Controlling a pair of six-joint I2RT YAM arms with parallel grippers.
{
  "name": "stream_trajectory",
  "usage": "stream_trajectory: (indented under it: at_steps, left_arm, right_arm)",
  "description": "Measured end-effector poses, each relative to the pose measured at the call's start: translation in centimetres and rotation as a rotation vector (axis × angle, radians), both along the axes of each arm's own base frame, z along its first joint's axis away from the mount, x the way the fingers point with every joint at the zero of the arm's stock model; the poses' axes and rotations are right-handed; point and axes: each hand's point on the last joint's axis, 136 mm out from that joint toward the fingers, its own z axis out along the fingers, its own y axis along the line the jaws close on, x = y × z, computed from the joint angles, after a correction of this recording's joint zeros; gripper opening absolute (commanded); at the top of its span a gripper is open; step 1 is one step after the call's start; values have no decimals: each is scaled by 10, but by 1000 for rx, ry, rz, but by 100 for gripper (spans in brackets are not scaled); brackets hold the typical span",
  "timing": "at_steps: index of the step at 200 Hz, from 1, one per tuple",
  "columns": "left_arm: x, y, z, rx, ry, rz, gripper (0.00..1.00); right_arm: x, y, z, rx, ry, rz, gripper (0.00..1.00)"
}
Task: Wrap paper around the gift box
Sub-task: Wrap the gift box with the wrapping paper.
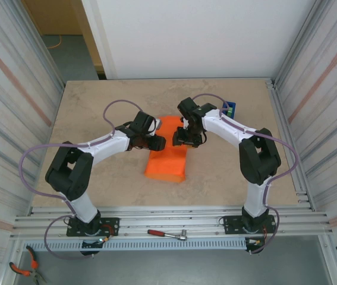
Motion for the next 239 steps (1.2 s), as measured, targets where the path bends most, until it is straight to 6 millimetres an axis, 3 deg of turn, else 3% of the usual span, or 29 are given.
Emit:
stream_trajectory:
  at_steps: [17, 36, 60, 99, 162, 185, 198, 214, 239]
  left_arm:
    - [1, -4, 0, -5, -9, -7, 52]
    - [2, -7, 1, -8, -17, -10, 52]
    - [2, -7, 1, -8, -16, -10, 52]
    - [2, -7, 1, -8, -16, -10, 52]
    - [2, -7, 1, -8, -16, -10, 51]
    - [2, -7, 1, -8, -16, -10, 51]
    - [2, -7, 1, -8, -16, -10, 51]
    - [2, -7, 1, -8, -16, -10, 51]
    - [2, -7, 1, -8, -16, -10, 51]
  right_arm:
    - [-1, 1, 2, 11, -34, 41, 71]
    - [-2, 1, 3, 12, -61, 71, 75]
    - [-2, 1, 4, 14, -84, 96, 75]
    - [-2, -28, -15, -84, -73, 66, 75]
    - [-2, -31, -14, -76, -82, 58, 76]
    - [-4, -40, -3, -56, -99, 35, 74]
    - [-2, -43, 9, -38, -127, 20, 67]
    - [2, -44, 28, -1, -173, -1, 52]
    - [3, -41, 40, 32, -201, 9, 18]
